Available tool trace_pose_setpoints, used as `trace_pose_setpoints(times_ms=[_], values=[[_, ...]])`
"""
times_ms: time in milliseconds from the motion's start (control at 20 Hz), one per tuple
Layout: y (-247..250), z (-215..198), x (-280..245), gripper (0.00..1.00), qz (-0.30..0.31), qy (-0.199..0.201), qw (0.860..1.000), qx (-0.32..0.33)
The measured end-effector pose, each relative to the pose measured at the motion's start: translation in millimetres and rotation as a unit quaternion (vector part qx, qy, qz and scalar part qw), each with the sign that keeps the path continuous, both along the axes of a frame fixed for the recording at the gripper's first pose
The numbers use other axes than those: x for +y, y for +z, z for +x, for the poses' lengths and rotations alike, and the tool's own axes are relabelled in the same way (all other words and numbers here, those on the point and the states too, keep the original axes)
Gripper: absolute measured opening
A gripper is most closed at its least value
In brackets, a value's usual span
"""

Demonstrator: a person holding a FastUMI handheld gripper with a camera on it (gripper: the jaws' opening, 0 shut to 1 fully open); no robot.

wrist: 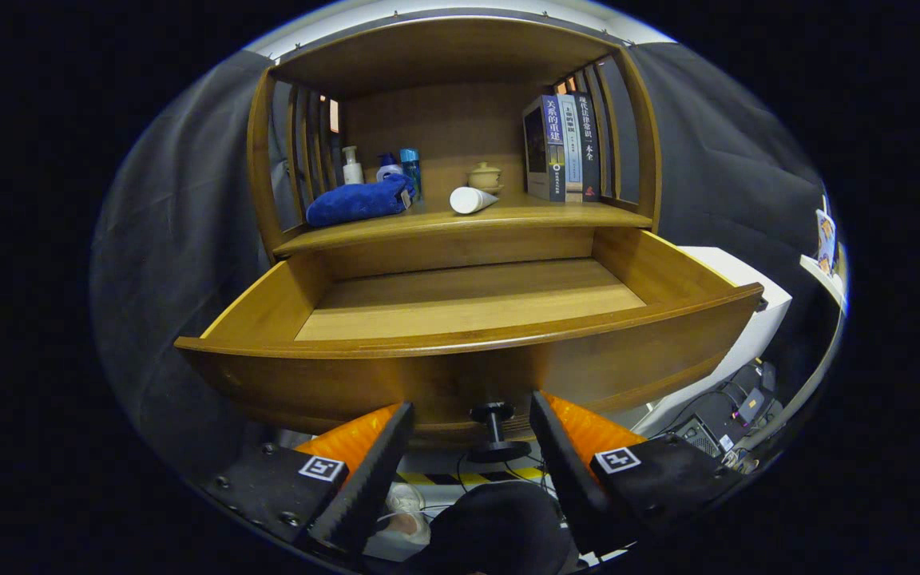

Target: Pull open the drawer, take out the items inside it, and place them on the countertop above the cabinet.

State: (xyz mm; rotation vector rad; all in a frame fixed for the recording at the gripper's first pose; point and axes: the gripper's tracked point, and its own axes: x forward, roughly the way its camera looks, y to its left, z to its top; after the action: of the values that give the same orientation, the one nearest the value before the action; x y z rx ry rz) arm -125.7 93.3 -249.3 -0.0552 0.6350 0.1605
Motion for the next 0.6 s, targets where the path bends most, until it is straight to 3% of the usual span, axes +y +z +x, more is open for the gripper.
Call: trace_pose_setpoints(times_ms=[600], values=[[-3.1, 69.0, 15.2, 0.98, -0.009, -0.001, 1.000, -0.023]])
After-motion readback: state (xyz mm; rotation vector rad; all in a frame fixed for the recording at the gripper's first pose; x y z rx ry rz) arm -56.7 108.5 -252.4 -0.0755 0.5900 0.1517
